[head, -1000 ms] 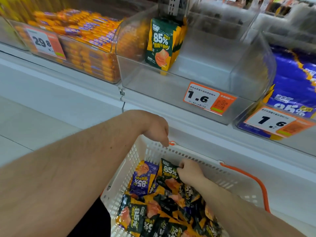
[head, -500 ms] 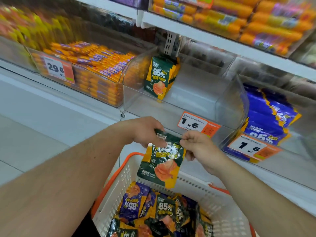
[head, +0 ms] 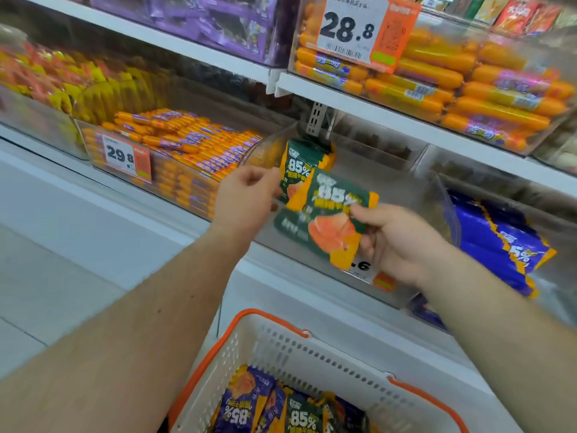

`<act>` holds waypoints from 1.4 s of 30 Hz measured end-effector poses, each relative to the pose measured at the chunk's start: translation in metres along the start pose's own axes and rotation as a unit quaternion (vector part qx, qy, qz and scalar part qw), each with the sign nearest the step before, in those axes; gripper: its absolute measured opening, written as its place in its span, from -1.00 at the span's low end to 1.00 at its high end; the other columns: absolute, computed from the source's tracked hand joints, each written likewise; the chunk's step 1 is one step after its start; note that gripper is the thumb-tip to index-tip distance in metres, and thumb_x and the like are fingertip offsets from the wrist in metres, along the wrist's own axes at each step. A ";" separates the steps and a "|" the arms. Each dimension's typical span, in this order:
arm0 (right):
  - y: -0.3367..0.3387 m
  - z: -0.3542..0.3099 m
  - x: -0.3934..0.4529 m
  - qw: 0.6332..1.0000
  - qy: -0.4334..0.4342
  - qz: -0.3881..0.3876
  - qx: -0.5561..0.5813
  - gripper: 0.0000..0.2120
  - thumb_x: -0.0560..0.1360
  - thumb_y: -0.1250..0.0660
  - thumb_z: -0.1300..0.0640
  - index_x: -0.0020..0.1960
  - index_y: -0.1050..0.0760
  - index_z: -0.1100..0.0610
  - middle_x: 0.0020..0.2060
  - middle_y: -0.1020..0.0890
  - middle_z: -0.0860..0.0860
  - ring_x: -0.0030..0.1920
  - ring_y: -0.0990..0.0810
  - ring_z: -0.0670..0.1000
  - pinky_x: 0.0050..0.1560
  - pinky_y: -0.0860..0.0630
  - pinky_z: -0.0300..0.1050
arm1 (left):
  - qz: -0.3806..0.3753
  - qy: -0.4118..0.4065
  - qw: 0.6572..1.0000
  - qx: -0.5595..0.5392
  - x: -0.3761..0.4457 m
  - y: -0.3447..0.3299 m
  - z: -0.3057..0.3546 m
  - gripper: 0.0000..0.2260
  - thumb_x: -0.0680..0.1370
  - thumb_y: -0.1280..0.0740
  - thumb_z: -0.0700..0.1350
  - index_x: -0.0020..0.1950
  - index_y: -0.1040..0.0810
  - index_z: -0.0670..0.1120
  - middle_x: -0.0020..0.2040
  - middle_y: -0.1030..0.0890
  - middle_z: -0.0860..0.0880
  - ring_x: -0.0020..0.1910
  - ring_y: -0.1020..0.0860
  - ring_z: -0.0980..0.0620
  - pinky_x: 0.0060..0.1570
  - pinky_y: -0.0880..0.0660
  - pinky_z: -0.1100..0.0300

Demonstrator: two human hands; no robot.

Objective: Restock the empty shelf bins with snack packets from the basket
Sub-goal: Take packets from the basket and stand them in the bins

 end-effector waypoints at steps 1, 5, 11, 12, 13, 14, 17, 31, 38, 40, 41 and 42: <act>0.003 -0.011 0.008 1.000 0.009 0.019 0.009 -0.83 0.59 -0.28 0.21 -0.18 -0.53 0.12 -0.50 -0.57 -0.04 -0.62 -0.43 -0.12 -0.61 -0.33 -0.35 | 0.053 -0.023 0.998 0.030 0.005 0.013 0.002 -0.90 0.53 -0.35 -0.07 -0.19 -0.54 -0.02 -0.28 -0.58 0.07 -0.29 -0.52 0.08 -0.28 -0.43 0.25; 0.012 -0.042 0.052 0.994 0.053 0.093 -0.035 -0.95 0.58 -0.32 0.16 -0.05 -0.51 0.12 -0.38 -0.55 0.02 -0.58 -0.47 -0.09 -0.57 -0.38 -0.31 | 0.118 -0.096 0.963 0.221 0.012 0.027 0.004 -0.70 0.46 -0.41 -0.03 0.15 -0.51 -0.06 0.05 -0.55 0.03 0.14 -0.49 -0.05 0.10 -0.41 0.09; -0.005 -0.052 0.110 0.965 0.081 0.147 -0.200 -0.84 0.58 -0.32 0.21 -0.15 -0.42 0.20 -0.30 -0.58 0.13 -0.40 -0.61 0.01 -0.39 -0.50 -0.13 | 0.049 -0.095 0.916 0.386 0.008 0.002 -0.019 -0.12 0.40 -0.45 0.23 0.56 -0.10 -0.04 0.58 -0.07 0.03 0.55 0.00 0.01 0.45 -0.09 -0.10; -0.010 -0.051 0.117 0.957 0.081 0.150 -0.235 -0.80 0.57 -0.32 0.22 -0.20 -0.40 0.21 -0.31 -0.59 0.15 -0.33 -0.65 0.07 -0.30 -0.55 -0.08 | 0.049 -0.095 0.915 0.389 0.008 0.001 -0.021 -0.10 0.40 -0.45 0.24 0.57 -0.07 -0.04 0.59 -0.03 0.05 0.56 0.03 0.02 0.46 -0.07 -0.10; -0.013 -0.049 0.123 0.948 0.081 0.158 -0.264 -0.77 0.56 -0.33 0.22 -0.24 -0.39 0.21 -0.32 -0.60 0.16 -0.25 -0.68 0.12 -0.19 -0.60 -0.02 | 0.050 -0.094 0.915 0.389 0.007 0.000 -0.021 -0.09 0.40 -0.44 0.23 0.58 -0.05 -0.04 0.59 -0.01 0.06 0.56 0.06 0.02 0.46 -0.06 -0.10; -0.016 -0.047 0.128 0.941 0.081 0.167 -0.283 -0.76 0.55 -0.34 0.22 -0.26 -0.39 0.22 -0.34 -0.61 0.17 -0.19 -0.70 0.15 -0.09 -0.64 0.03 | 0.051 -0.091 0.916 0.388 0.008 -0.001 -0.021 -0.09 0.41 -0.44 0.23 0.58 -0.03 -0.04 0.59 0.00 0.07 0.56 0.07 0.03 0.47 -0.04 -0.10; -0.023 -0.042 0.140 0.929 0.080 0.178 -0.315 -0.78 0.52 -0.36 0.21 -0.26 -0.42 0.23 -0.38 -0.64 0.16 -0.17 -0.72 0.17 -0.04 -0.66 0.13 | 0.054 -0.088 0.917 0.385 0.008 -0.002 -0.021 -0.09 0.41 -0.44 0.22 0.59 -0.02 -0.03 0.59 0.02 0.08 0.56 0.08 0.03 0.48 -0.03 -0.09; -0.013 -0.029 0.153 0.902 0.042 0.206 -0.377 -0.71 0.51 -0.42 -0.04 -0.12 -0.53 0.21 -0.34 -0.68 0.14 -0.28 -0.72 0.08 -0.17 -0.69 0.02 | 0.046 -0.053 0.926 0.370 0.008 -0.006 -0.022 -0.09 0.44 -0.44 0.17 0.59 0.04 -0.03 0.60 0.08 0.09 0.57 0.14 0.03 0.49 0.00 -0.10; -0.005 -0.030 0.138 0.904 0.027 0.194 -0.381 -0.66 0.47 -0.46 -0.06 -0.10 -0.50 0.21 -0.30 -0.66 0.14 -0.26 -0.70 0.05 -0.16 -0.68 -0.02 | 0.028 -0.044 0.926 0.374 0.007 -0.007 -0.019 -0.11 0.44 -0.43 0.19 0.58 0.02 -0.01 0.60 0.08 0.08 0.57 0.13 0.02 0.48 0.01 -0.13; -0.003 -0.037 0.127 0.887 0.038 0.200 -0.414 -0.67 0.44 -0.46 -0.10 -0.13 -0.52 0.18 -0.30 -0.67 0.12 -0.29 -0.69 0.06 -0.21 -0.66 -0.05 | 0.043 -0.080 0.925 0.370 0.001 -0.008 -0.009 -0.18 0.44 -0.43 0.16 0.55 -0.08 -0.03 0.59 0.01 0.02 0.56 0.06 -0.01 0.46 -0.04 -0.12; -0.004 -0.045 0.118 0.860 0.060 0.210 -0.461 -0.67 0.44 -0.43 -0.13 -0.18 -0.54 0.16 -0.30 -0.67 0.10 -0.28 -0.68 0.08 -0.25 -0.63 -0.08 | 0.055 -0.120 0.923 0.362 -0.003 -0.009 0.001 -0.24 0.44 -0.44 0.12 0.52 -0.17 -0.04 0.56 -0.07 -0.04 0.53 -0.02 -0.04 0.44 -0.09 -0.11; -0.006 -0.055 0.107 0.822 0.094 0.228 -0.514 -0.67 0.43 -0.40 -0.14 -0.22 -0.55 0.14 -0.28 -0.67 0.08 -0.25 -0.67 0.10 -0.28 -0.56 -0.11 | 0.063 -0.173 0.917 0.353 -0.009 -0.012 0.012 -0.31 0.42 -0.45 0.09 0.46 -0.27 -0.07 0.49 -0.18 -0.10 0.48 -0.14 -0.09 0.39 -0.19 -0.09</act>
Point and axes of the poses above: each hand's wrist, its own x-axis towards the middle knuckle, its own y-axis out of the back of the hand, z = x × y, the point moved 10 cm from there along x, towards the middle knuckle
